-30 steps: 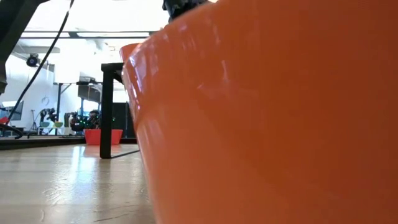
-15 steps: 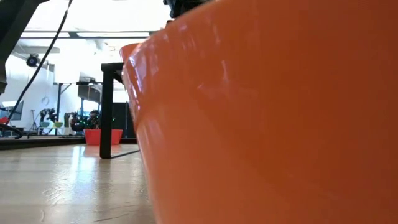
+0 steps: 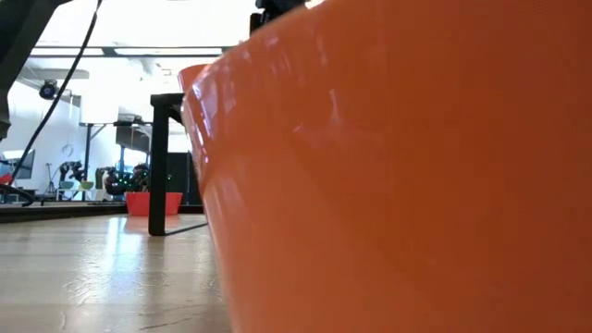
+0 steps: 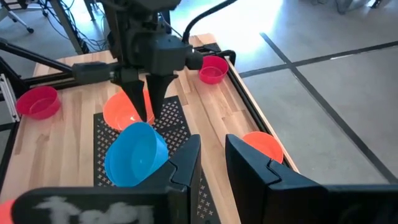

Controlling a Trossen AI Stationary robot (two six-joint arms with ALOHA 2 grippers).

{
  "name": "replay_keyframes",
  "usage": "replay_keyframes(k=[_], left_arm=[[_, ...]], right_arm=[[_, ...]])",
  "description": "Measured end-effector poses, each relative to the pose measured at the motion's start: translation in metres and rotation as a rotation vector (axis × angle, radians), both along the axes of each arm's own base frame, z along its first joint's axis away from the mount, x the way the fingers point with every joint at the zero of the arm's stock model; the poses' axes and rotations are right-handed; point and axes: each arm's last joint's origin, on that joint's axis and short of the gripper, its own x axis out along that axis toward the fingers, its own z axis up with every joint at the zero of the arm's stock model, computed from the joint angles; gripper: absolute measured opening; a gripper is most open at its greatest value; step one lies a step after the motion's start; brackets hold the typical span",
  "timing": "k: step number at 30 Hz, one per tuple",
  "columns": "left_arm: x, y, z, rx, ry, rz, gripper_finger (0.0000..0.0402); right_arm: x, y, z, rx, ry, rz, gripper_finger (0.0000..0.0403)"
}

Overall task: Pick & Place Mini bowls
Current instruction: Stack the left blue bowl on top of the blue bowl on the shelf

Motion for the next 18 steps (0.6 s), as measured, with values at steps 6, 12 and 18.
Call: replay_keyframes(k=[6, 12, 18], left_arm=[[0.008, -0.01, -0.011, 0.079, -0.007, -0.134, 0.0044], [0.012, -0.01, -0.017, 0.114, -0.014, -0.16, 0.0005], [0.014, -0.009, -0.019, 0.121, -0.02, -0.167, 0.0001]], right_arm=[[0.0, 0.0, 0.0, -0.014, 0.004, 0.009, 0.0072], [0.0, 0.0, 0.0, -0.018, 0.006, 0.012, 0.0073], [0.0, 0.0, 0.0, -0.018, 0.005, 0.011, 0.0072]])
